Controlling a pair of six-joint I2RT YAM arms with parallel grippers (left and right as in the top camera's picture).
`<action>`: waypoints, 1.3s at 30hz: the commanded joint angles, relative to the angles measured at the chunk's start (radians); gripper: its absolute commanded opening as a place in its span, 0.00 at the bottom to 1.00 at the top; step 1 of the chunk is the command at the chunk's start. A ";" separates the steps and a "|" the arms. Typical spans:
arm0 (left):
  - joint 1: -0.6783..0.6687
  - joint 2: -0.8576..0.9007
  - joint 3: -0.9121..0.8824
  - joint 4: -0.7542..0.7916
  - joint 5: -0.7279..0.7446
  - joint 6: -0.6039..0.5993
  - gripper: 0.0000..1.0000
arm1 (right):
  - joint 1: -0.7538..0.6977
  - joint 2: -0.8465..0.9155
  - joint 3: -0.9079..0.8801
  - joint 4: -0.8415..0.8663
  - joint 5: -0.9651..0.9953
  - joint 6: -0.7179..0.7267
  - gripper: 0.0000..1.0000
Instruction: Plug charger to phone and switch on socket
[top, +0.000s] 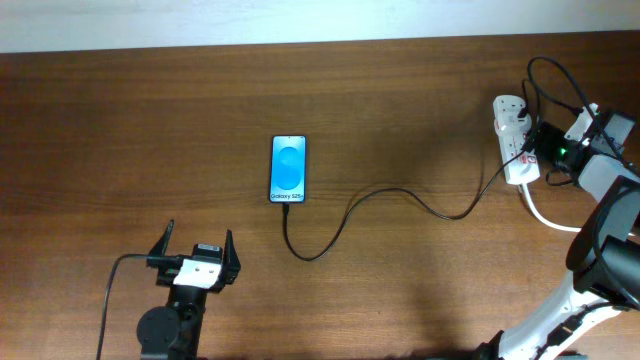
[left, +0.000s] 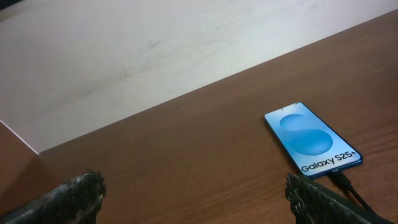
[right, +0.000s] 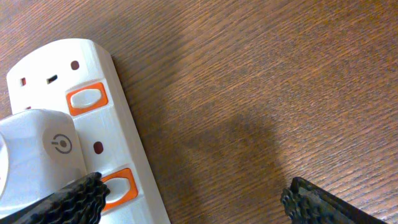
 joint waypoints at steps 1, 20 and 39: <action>0.001 -0.008 -0.004 -0.004 -0.004 -0.006 0.99 | 0.056 0.032 -0.032 -0.047 -0.040 -0.034 0.96; 0.001 -0.008 -0.004 -0.004 -0.004 -0.006 0.99 | -0.024 -0.014 0.095 -0.180 0.151 0.066 0.98; 0.001 -0.008 -0.004 -0.004 -0.004 -0.006 0.99 | -0.079 -0.301 0.418 -0.524 -0.040 0.033 0.98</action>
